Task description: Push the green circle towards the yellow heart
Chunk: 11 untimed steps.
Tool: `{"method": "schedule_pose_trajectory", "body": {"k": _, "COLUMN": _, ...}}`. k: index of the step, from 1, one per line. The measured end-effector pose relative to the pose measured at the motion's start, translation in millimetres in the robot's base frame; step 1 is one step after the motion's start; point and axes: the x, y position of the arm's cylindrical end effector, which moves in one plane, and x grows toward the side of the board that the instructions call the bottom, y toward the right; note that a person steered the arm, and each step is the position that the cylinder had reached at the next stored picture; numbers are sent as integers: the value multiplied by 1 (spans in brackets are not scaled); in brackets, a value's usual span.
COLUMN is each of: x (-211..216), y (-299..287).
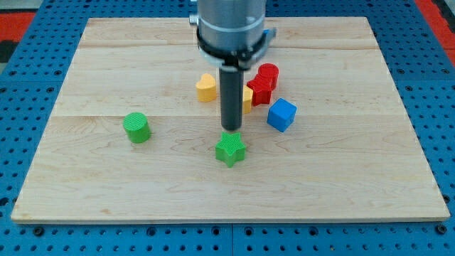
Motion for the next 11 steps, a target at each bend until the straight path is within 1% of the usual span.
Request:
{"method": "schedule_pose_trajectory", "body": {"k": 1, "x": 51, "y": -11}}
{"method": "schedule_pose_trajectory", "body": {"k": 2, "x": 54, "y": -51}}
{"method": "schedule_pose_trajectory", "body": {"k": 4, "x": 49, "y": -191}}
{"method": "schedule_pose_trajectory", "body": {"k": 5, "x": 25, "y": -187}}
{"method": "schedule_pose_trajectory", "body": {"k": 6, "x": 18, "y": -144}}
{"method": "schedule_pose_trajectory", "body": {"k": 7, "x": 15, "y": -130}}
{"method": "schedule_pose_trajectory", "body": {"k": 8, "x": 13, "y": -145}}
{"method": "schedule_pose_trajectory", "body": {"k": 9, "x": 0, "y": -159}}
{"method": "schedule_pose_trajectory", "body": {"k": 10, "x": -19, "y": -172}}
{"method": "schedule_pose_trajectory", "body": {"k": 11, "x": -55, "y": -174}}
